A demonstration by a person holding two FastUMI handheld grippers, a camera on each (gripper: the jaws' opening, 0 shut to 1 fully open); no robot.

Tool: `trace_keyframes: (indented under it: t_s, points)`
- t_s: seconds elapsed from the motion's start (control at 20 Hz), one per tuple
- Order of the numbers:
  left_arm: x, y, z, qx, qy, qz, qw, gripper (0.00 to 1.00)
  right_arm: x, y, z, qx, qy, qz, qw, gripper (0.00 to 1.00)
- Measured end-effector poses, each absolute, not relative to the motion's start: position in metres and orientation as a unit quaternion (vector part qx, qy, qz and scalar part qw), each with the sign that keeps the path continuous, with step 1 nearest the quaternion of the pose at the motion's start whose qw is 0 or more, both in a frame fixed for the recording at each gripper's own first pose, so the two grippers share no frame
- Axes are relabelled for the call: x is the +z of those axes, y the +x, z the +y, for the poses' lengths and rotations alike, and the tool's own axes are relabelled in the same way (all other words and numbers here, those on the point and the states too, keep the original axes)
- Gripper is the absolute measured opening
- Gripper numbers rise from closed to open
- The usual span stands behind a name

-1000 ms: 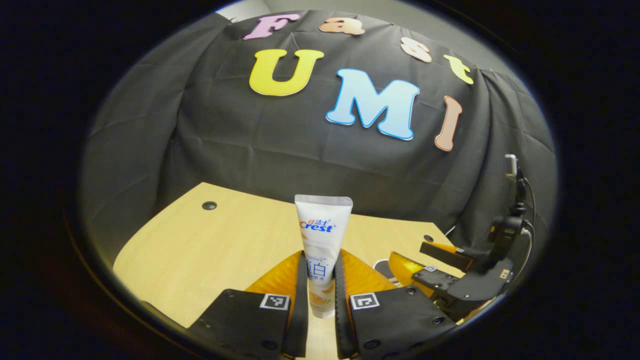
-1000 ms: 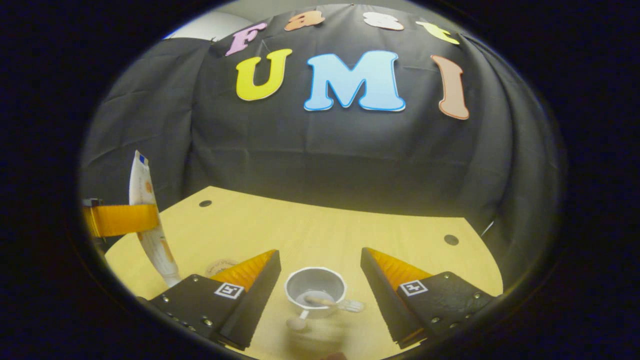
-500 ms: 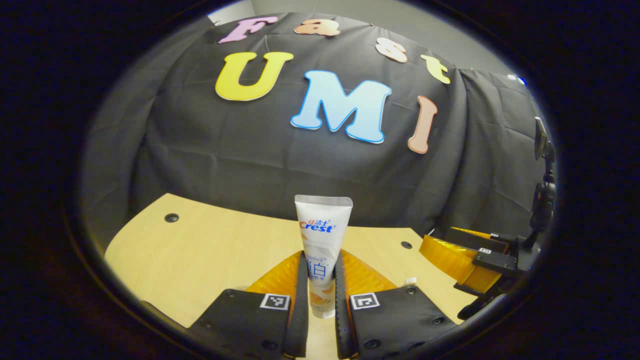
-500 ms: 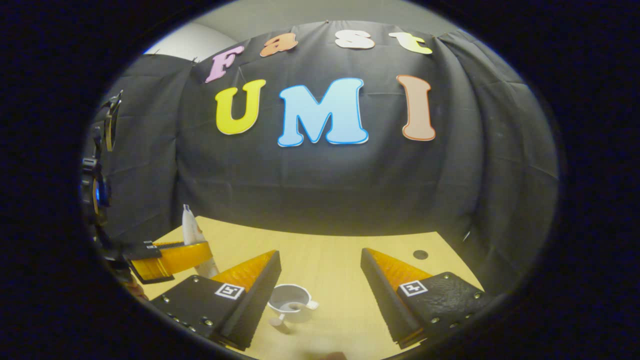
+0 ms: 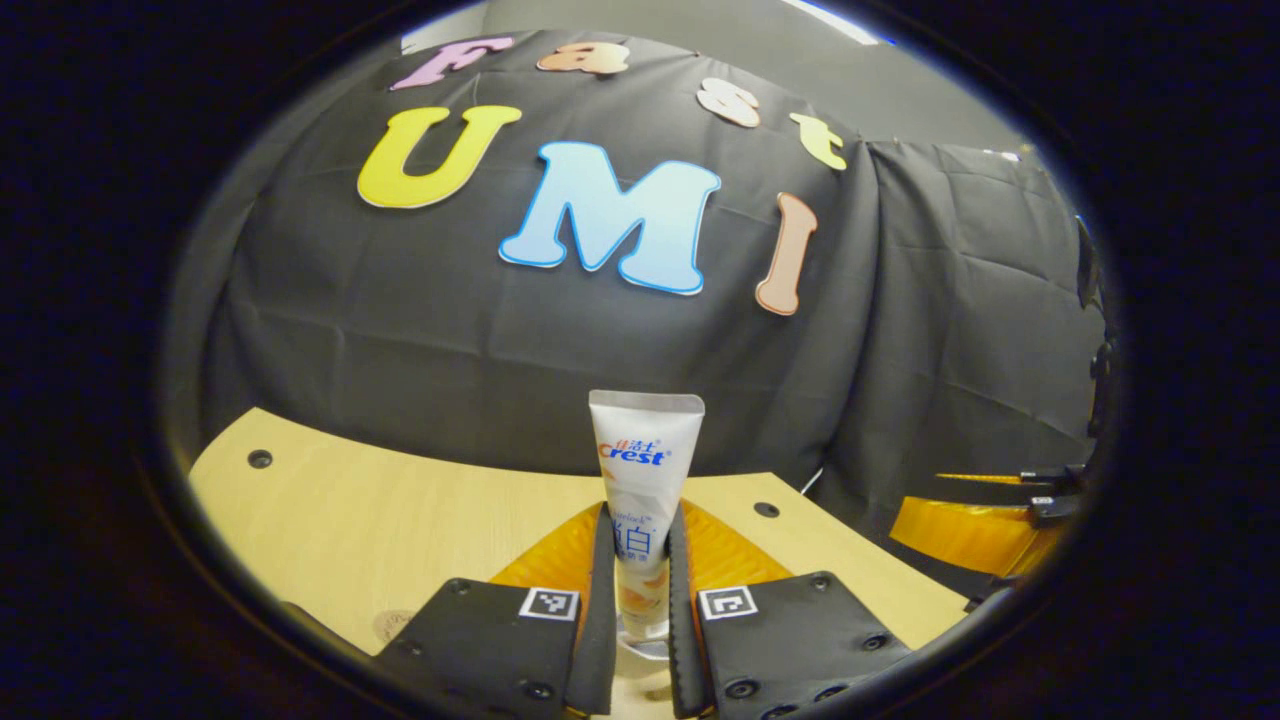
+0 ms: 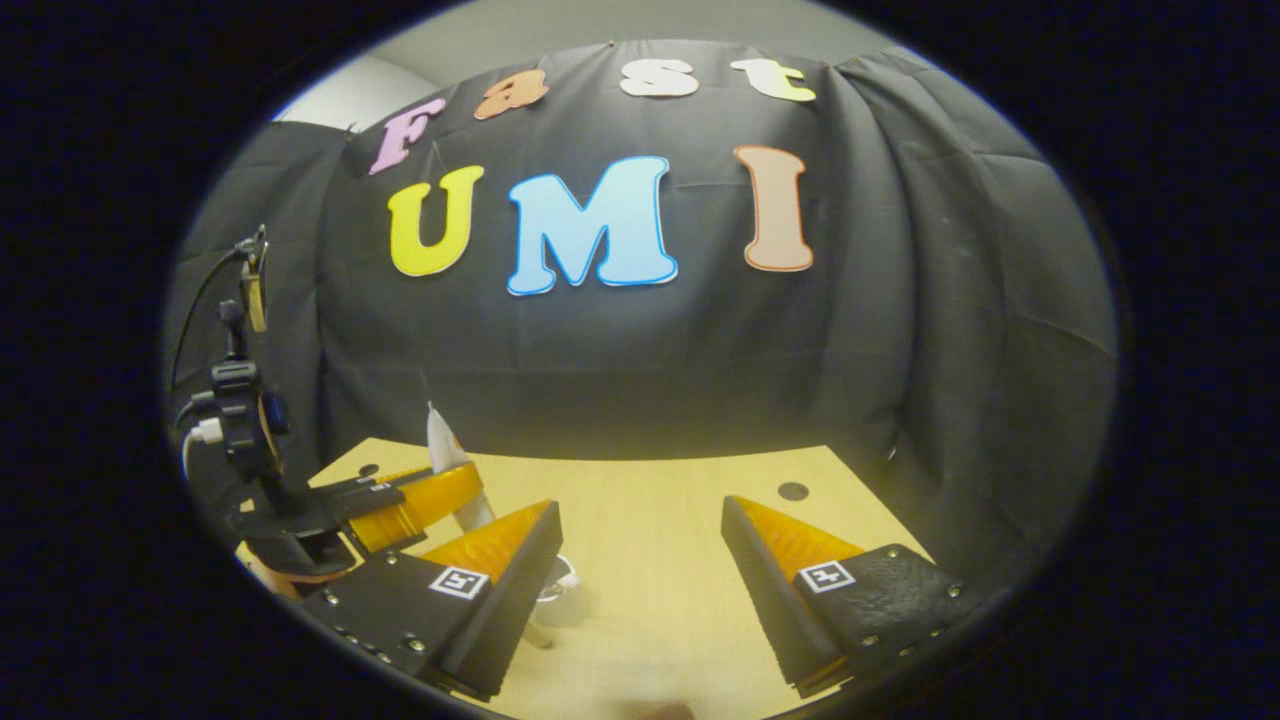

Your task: Put the toothbrush and toothpaste on the desktop into the cup, then pick up the cup and place it on the coaster on the desktop.

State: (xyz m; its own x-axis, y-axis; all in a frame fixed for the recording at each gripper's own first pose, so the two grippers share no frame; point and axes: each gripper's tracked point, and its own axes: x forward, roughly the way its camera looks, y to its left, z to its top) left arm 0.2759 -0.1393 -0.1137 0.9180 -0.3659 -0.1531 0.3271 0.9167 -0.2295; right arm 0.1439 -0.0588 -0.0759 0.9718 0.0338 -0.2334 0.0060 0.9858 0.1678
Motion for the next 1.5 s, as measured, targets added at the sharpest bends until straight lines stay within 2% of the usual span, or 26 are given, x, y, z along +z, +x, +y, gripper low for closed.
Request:
trace_keyframes:
  t_s: [0.4, 0.45, 0.7, 0.85, 0.95, 1.0, 1.05, 1.1, 1.15, 1.2, 1.25, 1.3, 1.35, 1.4, 1.5]
  points:
    - [-0.161, 0.299, -0.164, -0.190, -0.071, 0.119, 0.972, 0.31, -0.096, 0.125, -0.081, -0.023, 0.095, 0.143, 0.985, 0.97]
    - [-0.162, 0.298, -0.168, -0.195, -0.073, 0.118, 0.971, 0.28, -0.099, 0.123, -0.082, -0.024, 0.096, 0.147, 0.984, 0.97]
    - [-0.173, 0.297, -0.174, -0.188, -0.058, 0.118, 0.973, 0.31, -0.107, 0.119, -0.085, -0.027, 0.107, 0.159, 0.981, 0.95]
    - [-0.167, 0.290, -0.176, -0.190, -0.053, 0.117, 0.973, 0.46, -0.110, 0.121, -0.083, -0.023, 0.112, 0.162, 0.980, 0.95]
    - [-0.160, 0.288, -0.172, -0.184, -0.043, 0.111, 0.976, 0.85, -0.110, 0.122, -0.079, -0.019, 0.114, 0.163, 0.980, 0.97]
    - [-0.157, 0.286, -0.172, -0.184, -0.040, 0.107, 0.976, 0.95, -0.110, 0.123, -0.077, -0.016, 0.115, 0.161, 0.980, 0.95]
    - [-0.152, 0.284, -0.169, -0.182, -0.038, 0.104, 0.977, 0.95, -0.109, 0.123, -0.074, -0.012, 0.115, 0.161, 0.980, 0.95]
    - [-0.150, 0.283, -0.168, -0.182, -0.038, 0.102, 0.977, 1.00, -0.109, 0.124, -0.071, -0.009, 0.115, 0.160, 0.980, 0.95]
    - [-0.148, 0.281, -0.166, -0.182, -0.037, 0.100, 0.978, 1.00, -0.108, 0.123, -0.068, -0.006, 0.116, 0.160, 0.980, 0.95]
    - [-0.147, 0.279, -0.164, -0.180, -0.035, 0.099, 0.978, 0.95, -0.108, 0.124, -0.066, -0.004, 0.116, 0.159, 0.980, 0.95]
    - [-0.144, 0.277, -0.164, -0.181, -0.032, 0.097, 0.978, 1.00, -0.107, 0.124, -0.064, -0.002, 0.117, 0.159, 0.980, 0.95]
    - [-0.138, 0.273, -0.161, -0.178, -0.029, 0.091, 0.979, 0.95, -0.105, 0.124, -0.062, 0.001, 0.118, 0.158, 0.980, 0.97]
    - [-0.128, 0.268, -0.160, -0.180, -0.026, 0.082, 0.980, 1.00, -0.104, 0.123, -0.059, 0.004, 0.117, 0.158, 0.980, 0.97]
    - [-0.117, 0.265, -0.159, -0.179, -0.022, 0.071, 0.981, 0.96, -0.104, 0.124, -0.059, 0.005, 0.115, 0.156, 0.981, 0.97]
    - [-0.092, 0.260, -0.157, -0.182, -0.025, 0.037, 0.982, 0.95, -0.101, 0.123, -0.056, 0.006, 0.111, 0.154, 0.982, 0.97]
